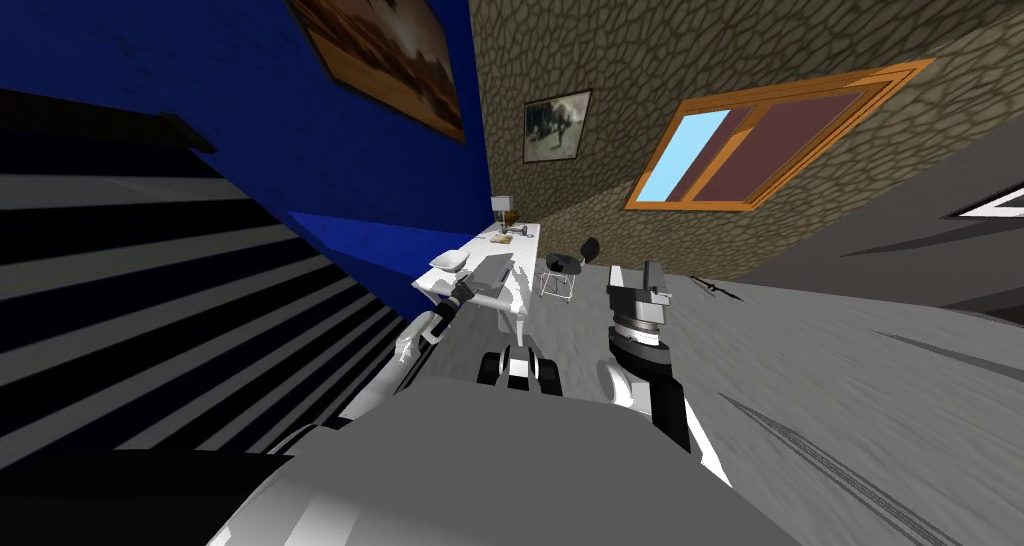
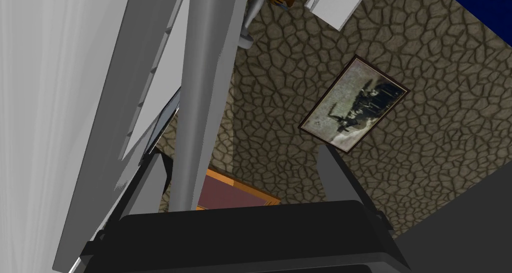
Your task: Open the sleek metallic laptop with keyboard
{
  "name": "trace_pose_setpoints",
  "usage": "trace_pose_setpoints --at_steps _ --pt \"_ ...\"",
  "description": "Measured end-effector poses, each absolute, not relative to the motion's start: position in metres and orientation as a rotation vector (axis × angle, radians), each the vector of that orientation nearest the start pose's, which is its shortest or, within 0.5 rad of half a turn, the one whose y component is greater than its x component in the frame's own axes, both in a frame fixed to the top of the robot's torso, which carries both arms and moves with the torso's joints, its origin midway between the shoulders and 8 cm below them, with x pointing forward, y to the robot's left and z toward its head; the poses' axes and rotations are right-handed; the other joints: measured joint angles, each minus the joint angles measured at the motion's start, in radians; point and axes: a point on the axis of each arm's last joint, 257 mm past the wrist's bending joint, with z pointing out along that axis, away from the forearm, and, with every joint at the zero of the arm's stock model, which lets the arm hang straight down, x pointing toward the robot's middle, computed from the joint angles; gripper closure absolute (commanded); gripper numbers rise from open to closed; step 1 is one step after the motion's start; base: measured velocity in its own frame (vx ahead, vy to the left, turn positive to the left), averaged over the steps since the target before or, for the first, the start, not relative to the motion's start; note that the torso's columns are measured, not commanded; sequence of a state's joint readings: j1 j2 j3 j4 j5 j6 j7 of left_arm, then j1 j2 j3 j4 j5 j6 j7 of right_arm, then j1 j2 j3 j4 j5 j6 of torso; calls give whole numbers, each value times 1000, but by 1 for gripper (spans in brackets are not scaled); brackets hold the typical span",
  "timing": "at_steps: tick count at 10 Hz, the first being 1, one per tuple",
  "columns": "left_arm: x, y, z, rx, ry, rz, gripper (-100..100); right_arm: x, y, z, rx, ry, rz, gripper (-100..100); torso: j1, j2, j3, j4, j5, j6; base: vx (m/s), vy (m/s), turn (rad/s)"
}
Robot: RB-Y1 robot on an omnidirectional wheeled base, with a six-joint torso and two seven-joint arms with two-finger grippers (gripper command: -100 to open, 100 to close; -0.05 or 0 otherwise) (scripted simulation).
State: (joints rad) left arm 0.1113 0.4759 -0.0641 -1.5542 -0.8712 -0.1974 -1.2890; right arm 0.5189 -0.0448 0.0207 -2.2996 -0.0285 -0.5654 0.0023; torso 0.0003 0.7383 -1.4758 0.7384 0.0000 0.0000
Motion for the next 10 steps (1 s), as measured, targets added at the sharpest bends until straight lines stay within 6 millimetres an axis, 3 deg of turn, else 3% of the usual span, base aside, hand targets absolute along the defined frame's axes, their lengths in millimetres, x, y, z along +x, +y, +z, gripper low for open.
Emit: trace_pose_setpoints --at_steps 10 --pt "518 264 -232 988 1354 630 -100 328 -270 39 592 585 1351 0 -1 0 0 0 0 0 -8 29 43"
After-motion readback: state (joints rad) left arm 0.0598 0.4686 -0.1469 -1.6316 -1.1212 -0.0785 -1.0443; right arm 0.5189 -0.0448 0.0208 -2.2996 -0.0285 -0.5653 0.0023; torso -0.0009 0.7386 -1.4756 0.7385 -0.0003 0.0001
